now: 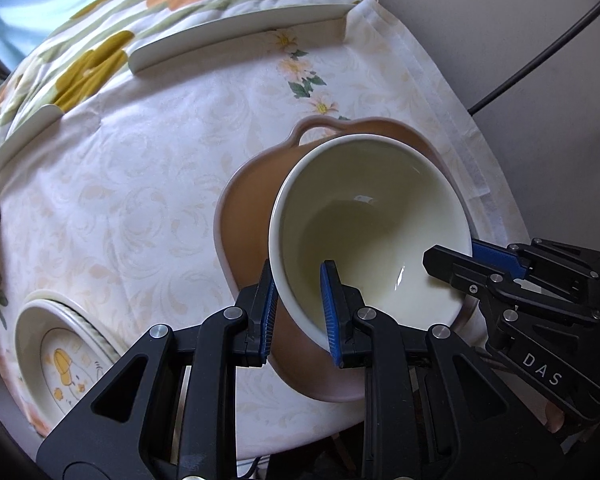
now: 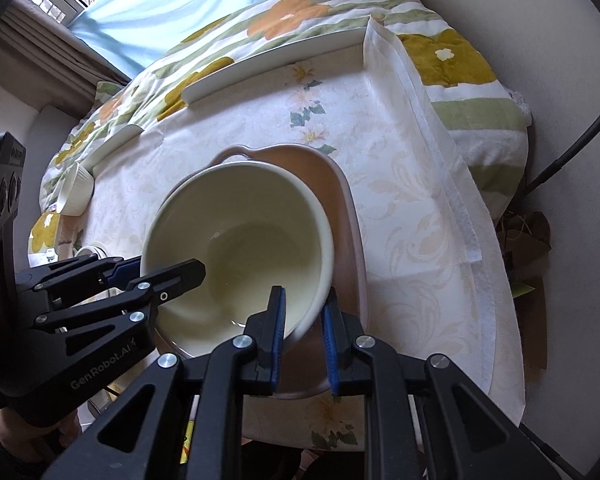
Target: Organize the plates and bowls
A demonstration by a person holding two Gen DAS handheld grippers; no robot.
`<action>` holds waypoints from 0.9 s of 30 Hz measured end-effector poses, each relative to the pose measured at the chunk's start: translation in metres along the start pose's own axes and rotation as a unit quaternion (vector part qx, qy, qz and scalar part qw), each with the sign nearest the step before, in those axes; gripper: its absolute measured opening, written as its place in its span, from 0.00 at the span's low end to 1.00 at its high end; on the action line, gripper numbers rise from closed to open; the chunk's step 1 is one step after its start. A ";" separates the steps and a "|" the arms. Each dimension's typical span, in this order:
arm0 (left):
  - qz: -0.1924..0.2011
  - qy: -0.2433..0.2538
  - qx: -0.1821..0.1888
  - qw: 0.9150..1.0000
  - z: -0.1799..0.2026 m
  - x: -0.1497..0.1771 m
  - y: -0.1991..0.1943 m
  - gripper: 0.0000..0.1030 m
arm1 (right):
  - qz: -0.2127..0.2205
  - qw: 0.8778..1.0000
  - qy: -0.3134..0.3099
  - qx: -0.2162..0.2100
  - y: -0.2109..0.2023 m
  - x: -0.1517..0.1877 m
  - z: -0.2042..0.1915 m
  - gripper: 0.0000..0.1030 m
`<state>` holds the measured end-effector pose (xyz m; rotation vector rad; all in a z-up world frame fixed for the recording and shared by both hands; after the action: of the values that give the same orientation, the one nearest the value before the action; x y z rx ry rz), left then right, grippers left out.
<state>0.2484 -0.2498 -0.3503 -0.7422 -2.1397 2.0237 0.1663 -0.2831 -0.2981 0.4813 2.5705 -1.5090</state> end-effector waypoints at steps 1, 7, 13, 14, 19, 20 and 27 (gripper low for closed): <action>0.000 0.003 -0.001 1.000 0.000 0.000 0.002 0.18 | 0.000 1.000 -0.002 0.003 0.001 0.000 0.001 0.16; -0.001 0.011 -0.003 1.000 0.000 0.002 0.008 0.18 | 0.000 1.000 -0.002 0.008 0.006 0.000 0.005 0.16; 0.002 0.022 -0.012 1.000 0.003 0.003 0.008 0.18 | -0.002 1.000 -0.001 0.011 0.007 0.001 0.004 0.16; 0.001 0.024 -0.013 1.000 0.004 0.003 0.008 0.18 | -0.002 1.000 0.001 0.011 0.007 0.001 0.004 0.16; -0.005 0.023 -0.011 1.000 0.005 0.002 0.006 0.18 | -0.003 1.000 0.008 0.015 0.003 0.000 0.004 0.16; -0.005 0.023 -0.011 1.000 0.005 0.002 0.006 0.19 | -0.003 1.000 0.008 0.015 0.002 0.000 0.004 0.16; 0.002 0.018 -0.010 1.000 0.002 0.000 -0.003 0.31 | 0.028 0.999 0.022 -0.002 -0.016 -0.002 0.007 0.20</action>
<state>0.2468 -0.2520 -0.3475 -0.7806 -2.1424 1.9780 0.1623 -0.2966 -0.2877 0.5873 2.5690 -1.4904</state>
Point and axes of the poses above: each gripper's, at about its wrist camera, not at the fingertips, and y roughly the way its jaws point, z to its right, x to its underside, the point moved 7 cm from there along y, roughly the way its jaws point, and after that the axes turned 14 degrees about -x, right-handed, at the moved point
